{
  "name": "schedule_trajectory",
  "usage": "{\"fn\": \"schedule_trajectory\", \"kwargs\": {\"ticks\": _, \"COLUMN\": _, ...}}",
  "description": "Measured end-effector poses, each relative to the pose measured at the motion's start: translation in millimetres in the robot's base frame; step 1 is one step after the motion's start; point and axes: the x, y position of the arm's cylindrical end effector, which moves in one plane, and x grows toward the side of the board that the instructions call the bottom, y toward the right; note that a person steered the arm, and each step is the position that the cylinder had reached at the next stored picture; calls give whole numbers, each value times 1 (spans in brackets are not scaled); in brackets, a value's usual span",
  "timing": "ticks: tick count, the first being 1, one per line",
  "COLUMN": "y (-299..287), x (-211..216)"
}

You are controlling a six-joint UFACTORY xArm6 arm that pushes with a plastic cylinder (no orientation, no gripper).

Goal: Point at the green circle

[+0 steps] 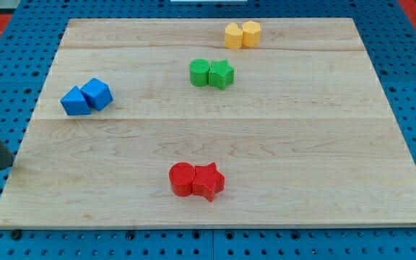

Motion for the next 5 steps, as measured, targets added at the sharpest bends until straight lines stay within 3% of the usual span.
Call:
{"fn": "schedule_trajectory", "kwargs": {"ticks": 1, "y": 18, "x": -4}}
{"fn": "schedule_trajectory", "kwargs": {"ticks": 5, "y": 198, "x": -125}}
